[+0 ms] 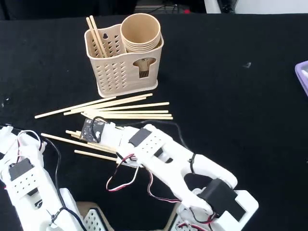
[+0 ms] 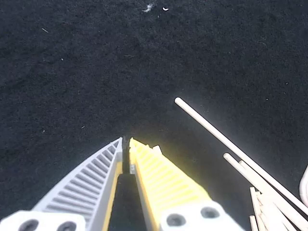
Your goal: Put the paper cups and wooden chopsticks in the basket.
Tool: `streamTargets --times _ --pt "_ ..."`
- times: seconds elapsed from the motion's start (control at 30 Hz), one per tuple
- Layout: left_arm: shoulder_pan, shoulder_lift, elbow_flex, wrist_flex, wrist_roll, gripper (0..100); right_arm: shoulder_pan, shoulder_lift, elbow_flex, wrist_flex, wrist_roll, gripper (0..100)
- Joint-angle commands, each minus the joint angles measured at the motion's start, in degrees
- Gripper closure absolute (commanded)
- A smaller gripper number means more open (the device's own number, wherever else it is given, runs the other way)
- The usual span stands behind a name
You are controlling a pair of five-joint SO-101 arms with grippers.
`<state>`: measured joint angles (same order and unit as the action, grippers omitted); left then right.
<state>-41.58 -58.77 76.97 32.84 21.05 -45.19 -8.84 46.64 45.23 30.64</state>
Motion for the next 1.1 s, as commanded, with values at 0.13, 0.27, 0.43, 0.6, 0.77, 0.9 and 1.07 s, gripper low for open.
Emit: streamTargets --times 0.13,0.27,0.43,0.6,0.77,0.9,1.07 --pt "-0.13 -1.05 -3.38 -0.18 0.44 97 -0.88 2.33 -2.24 -4.04 -0.09 83.6" --pt "-0.13 -1.05 -3.38 -0.18 0.44 97 -0.79 7.08 -2.51 -6.68 -0.09 83.9" --pt "-0.13 -1.05 -3.38 -0.18 0.44 97 -0.7 5.14 -2.86 -6.51 -0.18 90.1" --pt "-0.13 -1.05 -3.38 -0.18 0.44 97 -0.79 -0.57 -3.03 -1.76 -0.44 97.5" --pt "-0.13 -1.05 -3.38 -0.18 0.44 97 -0.88 -5.85 -2.59 3.34 -0.53 96.7" --pt "-0.13 -1.05 -3.38 -0.18 0.44 97 -0.88 -6.11 -1.1 3.78 -0.53 96.6" --pt "-0.13 -1.05 -3.38 -0.18 0.44 97 -0.88 -6.11 1.98 2.99 -0.62 87.4"
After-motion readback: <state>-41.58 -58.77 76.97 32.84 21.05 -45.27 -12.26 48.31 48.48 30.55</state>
